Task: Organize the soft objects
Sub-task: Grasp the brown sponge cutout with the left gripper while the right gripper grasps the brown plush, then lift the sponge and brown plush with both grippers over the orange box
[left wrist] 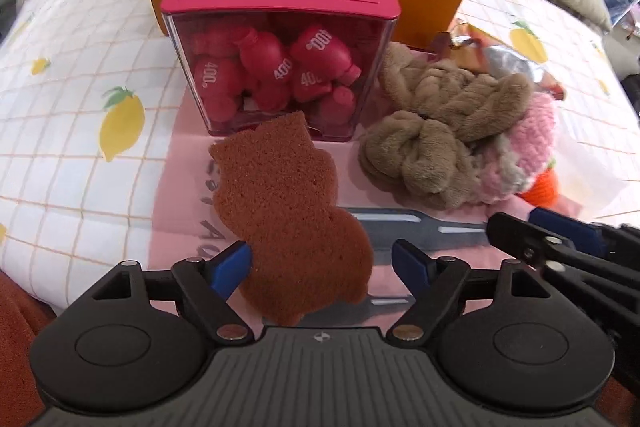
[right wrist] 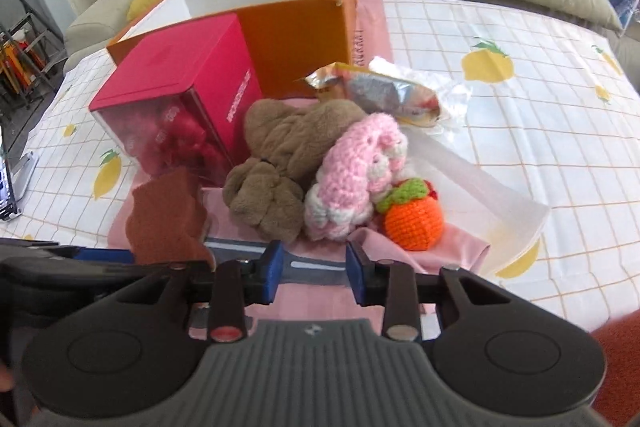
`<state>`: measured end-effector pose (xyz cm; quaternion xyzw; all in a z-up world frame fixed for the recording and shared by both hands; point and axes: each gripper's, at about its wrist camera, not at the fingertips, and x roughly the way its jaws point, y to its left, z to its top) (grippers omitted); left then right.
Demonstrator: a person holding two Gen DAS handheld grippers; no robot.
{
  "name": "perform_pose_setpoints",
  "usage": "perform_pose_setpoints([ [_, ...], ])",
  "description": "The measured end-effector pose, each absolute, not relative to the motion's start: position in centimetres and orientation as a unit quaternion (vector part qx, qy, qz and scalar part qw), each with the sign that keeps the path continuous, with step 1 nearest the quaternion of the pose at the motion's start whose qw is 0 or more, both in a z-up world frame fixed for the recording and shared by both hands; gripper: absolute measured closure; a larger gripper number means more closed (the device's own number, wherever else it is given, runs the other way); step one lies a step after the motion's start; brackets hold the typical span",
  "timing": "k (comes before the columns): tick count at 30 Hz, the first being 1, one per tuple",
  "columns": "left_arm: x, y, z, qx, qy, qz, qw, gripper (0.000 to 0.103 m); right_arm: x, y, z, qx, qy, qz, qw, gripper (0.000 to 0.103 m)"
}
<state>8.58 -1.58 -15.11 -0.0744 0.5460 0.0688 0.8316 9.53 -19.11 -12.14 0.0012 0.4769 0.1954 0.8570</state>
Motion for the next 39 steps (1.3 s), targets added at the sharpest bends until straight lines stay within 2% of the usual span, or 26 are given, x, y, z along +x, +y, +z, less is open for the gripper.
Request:
perform_pose_setpoints([
  [3, 8.8, -1.9, -16.3, -0.034, 0.551, 0.073, 0.83, 0.011, 9.4, -18.8, -12.4, 0.001, 0.474, 0.21, 0.855, 0.068],
  [8, 8.4, -0.1, -16.2, -0.075, 0.551, 0.064, 0.829, 0.021, 9.2, -18.2, -12.1, 0.002, 0.459, 0.229, 0.859, 0.067],
  [12, 7.3, 1.4, -14.4, -0.09, 0.536, 0.06, 0.837, 0.022, 8.6, -17.3, -11.0, 0.0, 0.428, 0.256, 0.867, 0.067],
  [13, 7.0, 1.7, -13.9, -0.089, 0.531, 0.059, 0.84, 0.022, 8.6, -17.0, -10.8, -0.004, 0.421, 0.261, 0.869, 0.066],
  [16, 6.7, 2.1, -12.8, -0.082, 0.516, 0.069, 0.85, 0.023, 9.4, -15.5, -11.0, -0.034, 0.418, 0.244, 0.875, 0.053],
  [20, 6.6, 3.2, -12.3, -0.095, 0.504, 0.077, 0.855, 0.023, 11.6, -14.6, -12.1, -0.028, 0.432, 0.233, 0.871, 0.044],
  [30, 6.4, 2.9, -11.8, -0.094, 0.501, 0.066, 0.858, 0.023, 14.7, -13.2, -14.9, -0.013, 0.469, 0.203, 0.86, 0.038],
  [31, 6.4, 2.9, -11.8, -0.093, 0.501, 0.065, 0.858, 0.023, 14.7, -13.1, -15.1, -0.017, 0.466, 0.206, 0.861, 0.038],
  [33, 6.3, 2.6, -11.7, -0.091, 0.5, 0.062, 0.859, 0.023, 14.5, -12.9, -15.3, -0.032, 0.46, 0.213, 0.861, 0.049],
  [35, 6.2, 2.5, -11.5, -0.088, 0.498, 0.059, 0.861, 0.023, 14.3, -13.1, -15.4, -0.033, 0.457, 0.222, 0.861, 0.069],
  [37, 6.1, 2.3, -11.3, -0.086, 0.497, 0.055, 0.862, 0.023, 14.1, -13.5, -15.2, -0.035, 0.449, 0.228, 0.863, 0.082],
  [39, 5.9, 2.3, -11.0, -0.089, 0.497, 0.051, 0.862, 0.023, 13.7, -13.8, -14.8, -0.037, 0.442, 0.234, 0.865, 0.085],
])
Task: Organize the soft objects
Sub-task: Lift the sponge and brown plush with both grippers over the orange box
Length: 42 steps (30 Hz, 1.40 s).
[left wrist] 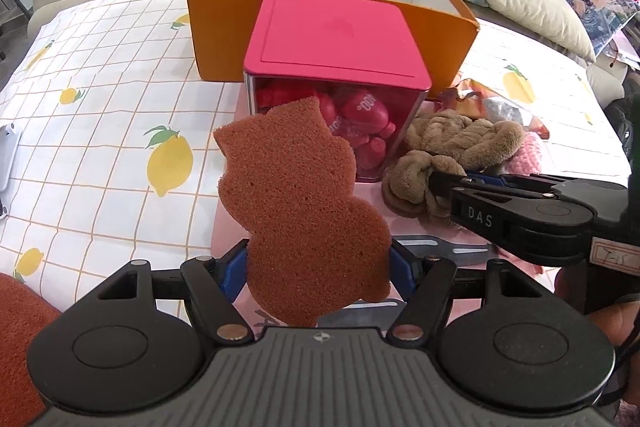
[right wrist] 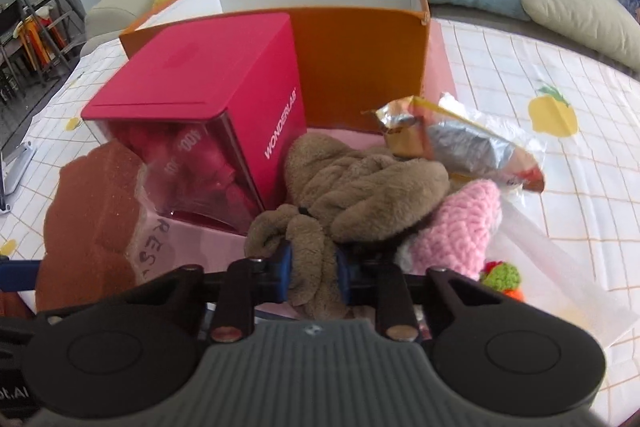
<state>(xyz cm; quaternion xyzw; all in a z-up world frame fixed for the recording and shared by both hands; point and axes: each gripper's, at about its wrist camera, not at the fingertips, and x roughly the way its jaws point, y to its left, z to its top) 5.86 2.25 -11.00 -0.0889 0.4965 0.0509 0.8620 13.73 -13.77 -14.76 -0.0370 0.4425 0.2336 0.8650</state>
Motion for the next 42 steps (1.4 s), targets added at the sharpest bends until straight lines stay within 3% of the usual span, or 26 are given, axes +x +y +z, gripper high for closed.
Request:
perform_pose_setpoints([
  [16, 2.8, 3.8, -6.4, -0.135, 0.448, 0.036, 0.883, 0.023, 7.6, -16.3, -6.6, -0.044, 0.351, 0.29, 0.889, 0.089],
  [27, 2.3, 3.7, -1.1, -0.112, 0.405, 0.003, 0.907, 0.023, 4.5, -17.7, -0.6, -0.061, 0.283, 0.308, 0.906, 0.089],
  [42, 11.3, 6.8, 2.2, -0.131, 0.39, -0.021, 0.911, 0.023, 13.3, -15.1, 3.3, -0.118, 0.204, 0.324, 0.916, 0.089],
])
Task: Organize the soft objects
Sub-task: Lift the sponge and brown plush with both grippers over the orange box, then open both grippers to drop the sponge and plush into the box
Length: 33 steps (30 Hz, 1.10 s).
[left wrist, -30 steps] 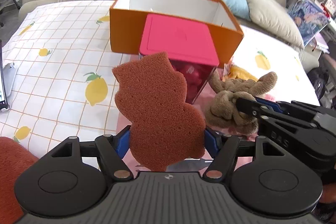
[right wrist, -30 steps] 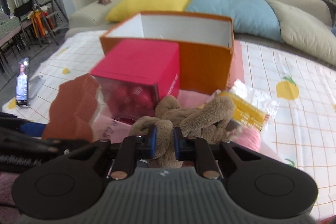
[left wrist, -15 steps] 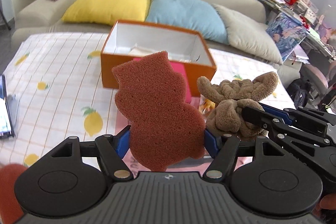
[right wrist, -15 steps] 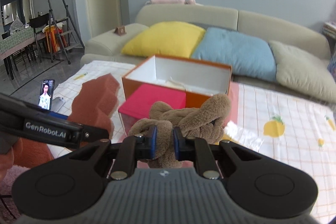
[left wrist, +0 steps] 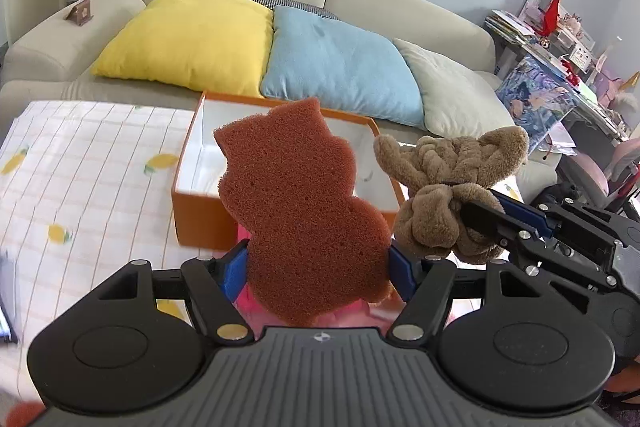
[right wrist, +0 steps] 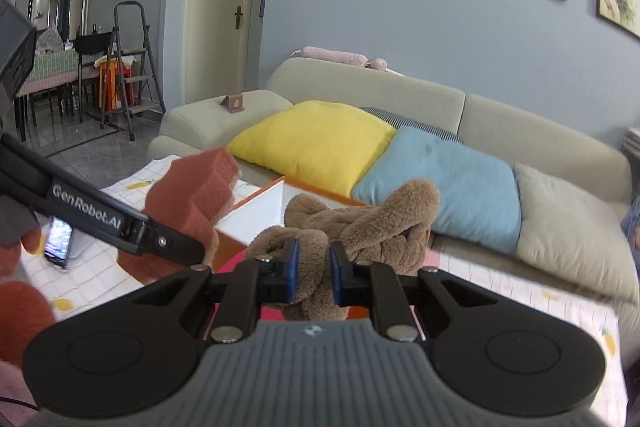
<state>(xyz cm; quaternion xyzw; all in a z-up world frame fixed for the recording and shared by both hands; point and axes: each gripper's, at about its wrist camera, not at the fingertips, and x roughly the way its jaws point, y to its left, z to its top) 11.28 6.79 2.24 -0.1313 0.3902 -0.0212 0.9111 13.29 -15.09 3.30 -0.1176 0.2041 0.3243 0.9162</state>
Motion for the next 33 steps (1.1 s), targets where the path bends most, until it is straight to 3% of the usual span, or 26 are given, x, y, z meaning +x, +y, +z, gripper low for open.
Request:
perform_pose_setpoints([
  [8, 18.3, 7.6, 1.8, -0.099, 0.402, -0.017, 0.91, 0.023, 20.9, -12.0, 1.7, -0.163, 0.211, 0.308, 0.913, 0.089],
  [21, 28.6, 9.2, -5.1, -0.113, 0.478, -0.026, 0.871, 0.023, 31.6, -7.0, -5.2, -0.224, 0.282, 0.284, 0.889, 0.089],
  [22, 29.1, 9.1, -5.6, -0.107, 0.484, -0.027, 0.868, 0.023, 32.1, -6.8, -5.7, -0.231, 0.284, 0.283, 0.887, 0.089],
  [24, 29.9, 8.6, -6.5, -0.096, 0.497, -0.027, 0.862, 0.023, 32.8, -6.3, -6.7, -0.246, 0.288, 0.284, 0.881, 0.101],
  [33, 31.4, 7.7, -9.6, -0.082, 0.536, -0.019, 0.84, 0.018, 34.2, -6.5, -9.2, -0.248, 0.327, 0.277, 0.869, 0.099],
])
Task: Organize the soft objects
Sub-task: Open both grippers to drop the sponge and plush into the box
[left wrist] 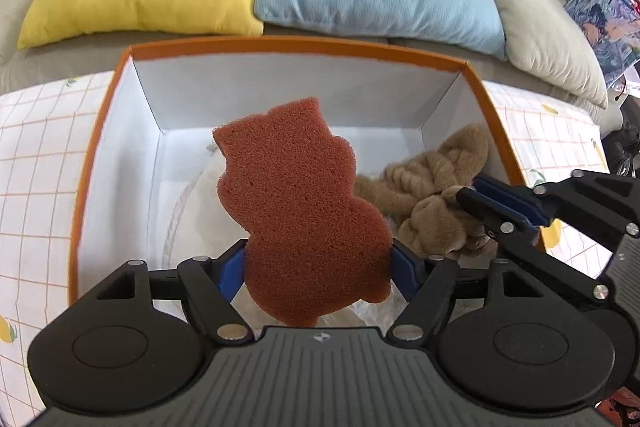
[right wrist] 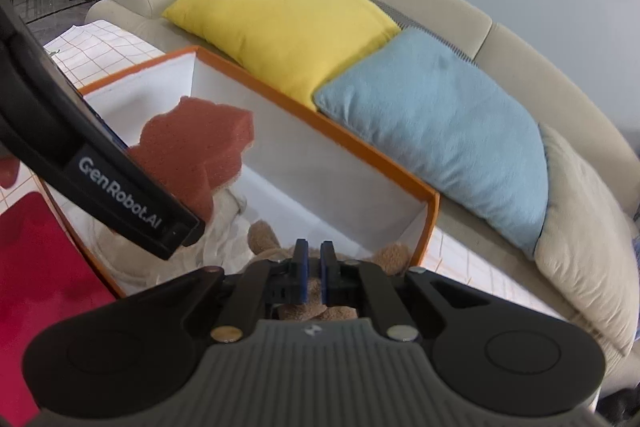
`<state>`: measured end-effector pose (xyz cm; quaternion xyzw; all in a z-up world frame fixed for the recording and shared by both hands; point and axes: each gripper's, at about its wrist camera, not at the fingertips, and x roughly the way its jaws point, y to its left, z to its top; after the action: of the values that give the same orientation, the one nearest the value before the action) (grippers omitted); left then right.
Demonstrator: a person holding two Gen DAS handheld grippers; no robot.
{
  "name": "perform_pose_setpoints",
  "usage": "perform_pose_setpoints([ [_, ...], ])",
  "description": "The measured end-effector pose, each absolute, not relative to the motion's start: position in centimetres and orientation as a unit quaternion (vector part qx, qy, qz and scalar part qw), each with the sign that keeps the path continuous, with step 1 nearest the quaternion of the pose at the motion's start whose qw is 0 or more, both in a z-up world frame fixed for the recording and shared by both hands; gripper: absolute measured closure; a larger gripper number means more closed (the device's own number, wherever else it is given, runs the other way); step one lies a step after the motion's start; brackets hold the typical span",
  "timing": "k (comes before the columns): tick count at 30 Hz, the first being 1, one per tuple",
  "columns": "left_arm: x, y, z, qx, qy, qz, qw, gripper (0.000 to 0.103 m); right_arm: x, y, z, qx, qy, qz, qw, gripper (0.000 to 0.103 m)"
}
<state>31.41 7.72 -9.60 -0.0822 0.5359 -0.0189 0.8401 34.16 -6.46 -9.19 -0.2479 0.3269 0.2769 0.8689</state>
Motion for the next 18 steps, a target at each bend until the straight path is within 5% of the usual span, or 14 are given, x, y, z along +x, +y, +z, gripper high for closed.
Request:
perform_pose_setpoints([
  [8, 30.9, 8.0, -8.9, -0.096, 0.523, -0.029, 0.846, 0.005, 33.2, -7.7, -8.7, -0.234, 0.326, 0.27, 0.875, 0.062],
  [18, 28.8, 7.8, -4.5, -0.118, 0.461, -0.029, 0.879, 0.004, 30.8, -9.5, -6.6, -0.209, 0.31, 0.259, 0.891, 0.053],
])
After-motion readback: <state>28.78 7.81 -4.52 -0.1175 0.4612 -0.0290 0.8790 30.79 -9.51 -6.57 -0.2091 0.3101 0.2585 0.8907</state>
